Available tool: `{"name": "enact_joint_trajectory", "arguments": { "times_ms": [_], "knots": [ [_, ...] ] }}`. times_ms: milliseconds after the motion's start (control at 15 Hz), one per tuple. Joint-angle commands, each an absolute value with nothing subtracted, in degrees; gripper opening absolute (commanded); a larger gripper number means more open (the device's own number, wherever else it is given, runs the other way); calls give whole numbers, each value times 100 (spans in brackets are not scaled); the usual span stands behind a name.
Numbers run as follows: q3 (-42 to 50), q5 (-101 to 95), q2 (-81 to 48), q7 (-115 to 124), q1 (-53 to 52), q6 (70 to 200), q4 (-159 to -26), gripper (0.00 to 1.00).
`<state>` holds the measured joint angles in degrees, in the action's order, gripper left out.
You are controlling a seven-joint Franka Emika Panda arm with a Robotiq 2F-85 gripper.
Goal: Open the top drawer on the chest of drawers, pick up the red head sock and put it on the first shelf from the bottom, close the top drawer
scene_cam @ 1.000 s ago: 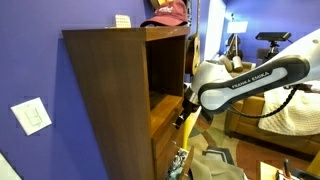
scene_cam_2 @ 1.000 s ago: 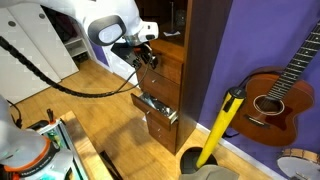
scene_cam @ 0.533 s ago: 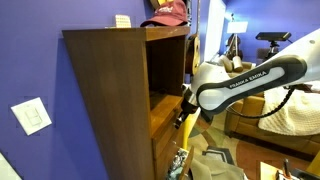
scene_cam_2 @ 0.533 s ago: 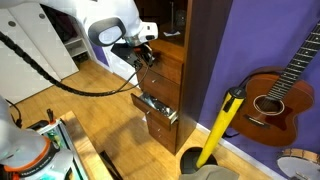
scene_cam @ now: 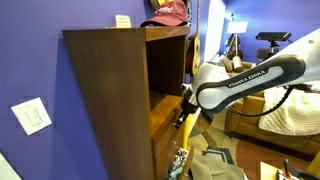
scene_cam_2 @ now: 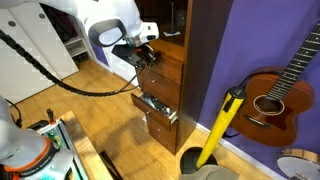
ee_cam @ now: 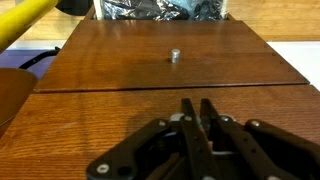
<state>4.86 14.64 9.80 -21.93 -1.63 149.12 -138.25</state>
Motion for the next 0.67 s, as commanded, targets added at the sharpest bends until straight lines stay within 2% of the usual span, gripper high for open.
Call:
{"name": "enact_joint_trajectory", "arguments": {
  "times_ms": [0,600],
  "knots": [
    [602,1409,999,-2448,-131,14693,-13828,3],
    [403,-48,1386,-1461,156,13660,-14042,3]
  ]
}}
